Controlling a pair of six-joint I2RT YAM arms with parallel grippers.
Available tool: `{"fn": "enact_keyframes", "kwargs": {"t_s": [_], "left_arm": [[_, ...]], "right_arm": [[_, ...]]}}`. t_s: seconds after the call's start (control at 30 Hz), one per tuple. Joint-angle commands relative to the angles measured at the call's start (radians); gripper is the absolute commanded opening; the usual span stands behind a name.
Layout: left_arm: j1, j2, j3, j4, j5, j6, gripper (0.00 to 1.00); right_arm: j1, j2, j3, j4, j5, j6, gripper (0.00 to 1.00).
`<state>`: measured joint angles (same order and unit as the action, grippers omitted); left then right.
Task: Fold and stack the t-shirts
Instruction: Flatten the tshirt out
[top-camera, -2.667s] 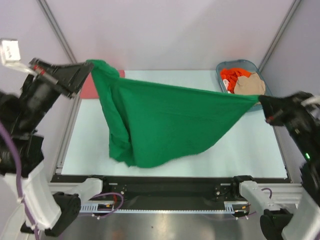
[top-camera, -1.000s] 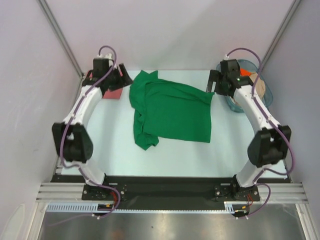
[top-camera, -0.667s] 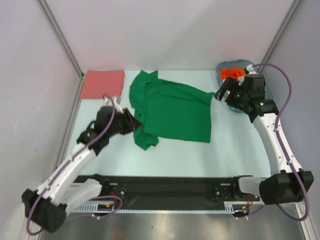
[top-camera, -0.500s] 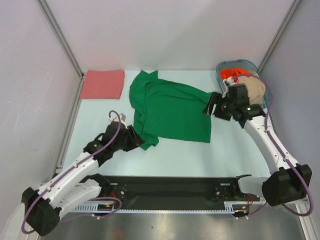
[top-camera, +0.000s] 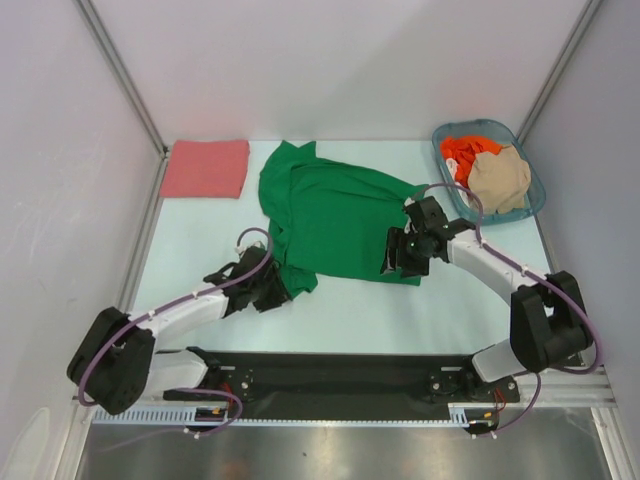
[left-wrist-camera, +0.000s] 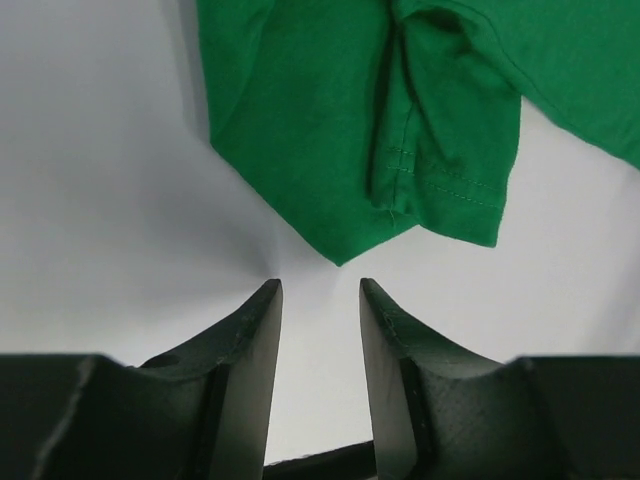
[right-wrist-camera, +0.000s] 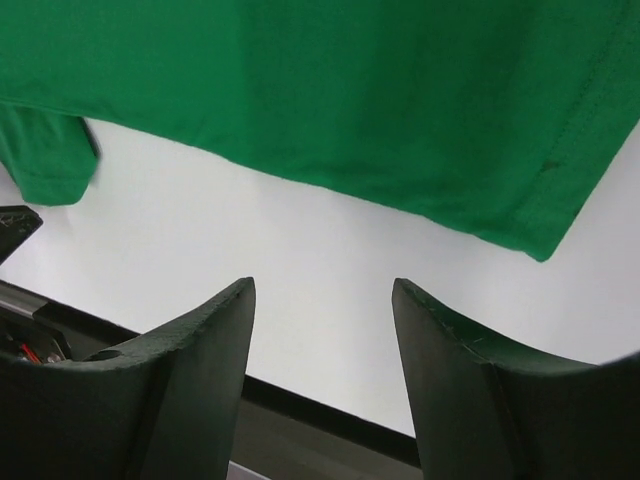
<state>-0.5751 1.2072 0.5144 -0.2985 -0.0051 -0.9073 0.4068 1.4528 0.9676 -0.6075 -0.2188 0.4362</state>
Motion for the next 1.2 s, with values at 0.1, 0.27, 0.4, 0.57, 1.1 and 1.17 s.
{"fn": "enact_keyframes", "kwargs": {"t_s": [0.1, 0.27, 0.4, 0.57, 1.1, 1.17], "left_arm": [[0.003, 0.057, 0.051, 0.068, -0.006, -0.018, 0.45], [0.004, 0.190, 0.113, 0.098, 0.028, 0.004, 0.43], [0.037, 0.242, 0.133, 0.076, 0.043, 0.030, 0.22], [0.101, 0.140, 0.136, -0.077, 0.007, 0.097, 0.00], [0.286, -0.245, 0.294, -0.642, -0.182, 0.120, 0.22], [0.323, -0.216, 0.344, -0.631, -0.214, 0.133, 0.43]], "right_arm": [[0.006, 0.043, 0.043, 0.078, -0.004, 0.022, 0.64], [0.006, 0.083, 0.040, 0.083, 0.007, 0.018, 0.63], [0.004, 0.089, 0.040, 0.081, 0.029, 0.018, 0.63], [0.004, 0.098, 0.046, 0.066, 0.062, 0.019, 0.64], [-0.025, 0.303, 0.062, 0.089, 0.183, 0.072, 0.52], [-0.049, 0.311, 0.054, 0.069, 0.211, 0.049, 0.52]]}}
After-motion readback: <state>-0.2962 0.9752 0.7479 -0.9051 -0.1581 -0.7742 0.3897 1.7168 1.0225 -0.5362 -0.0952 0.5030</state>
